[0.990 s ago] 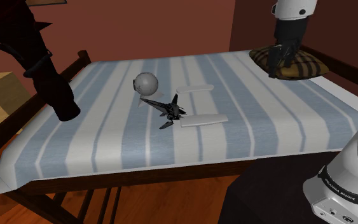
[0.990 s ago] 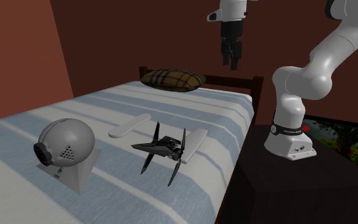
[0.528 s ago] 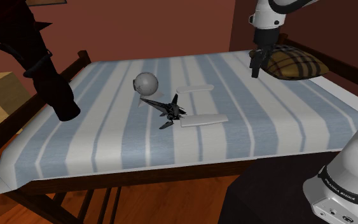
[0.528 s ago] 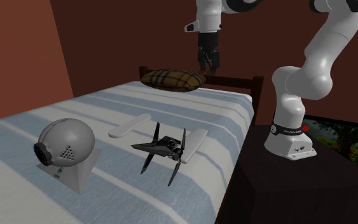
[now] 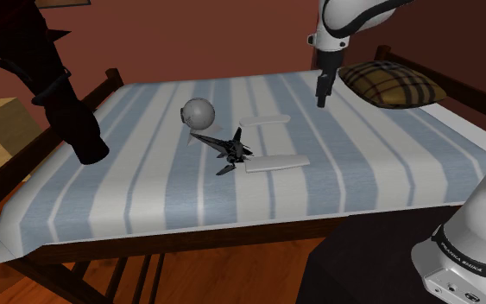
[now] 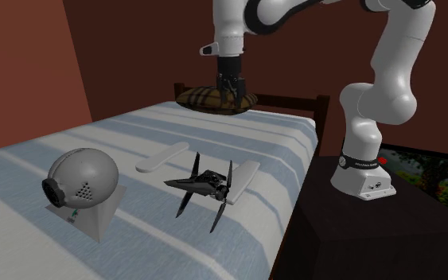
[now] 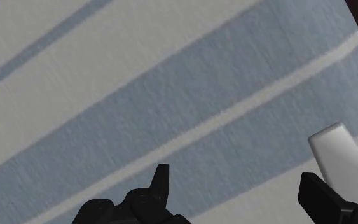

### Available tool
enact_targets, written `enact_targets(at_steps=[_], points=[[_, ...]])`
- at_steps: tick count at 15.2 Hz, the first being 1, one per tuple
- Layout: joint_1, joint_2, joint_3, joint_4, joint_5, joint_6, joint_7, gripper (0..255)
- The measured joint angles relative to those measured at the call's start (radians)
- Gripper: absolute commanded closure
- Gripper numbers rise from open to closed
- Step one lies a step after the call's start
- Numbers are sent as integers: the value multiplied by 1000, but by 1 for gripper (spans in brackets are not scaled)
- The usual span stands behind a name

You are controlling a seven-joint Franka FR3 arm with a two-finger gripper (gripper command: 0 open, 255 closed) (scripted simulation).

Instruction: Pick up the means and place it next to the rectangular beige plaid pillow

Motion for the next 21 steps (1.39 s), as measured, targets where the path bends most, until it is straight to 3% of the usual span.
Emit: enact_targets(at_steps=[7, 19, 21], points=[[14, 257, -13, 181, 56, 88, -216, 0], [7, 704, 56, 664, 128, 66, -505, 0], [8, 741, 62, 696, 130, 72, -516, 0]])
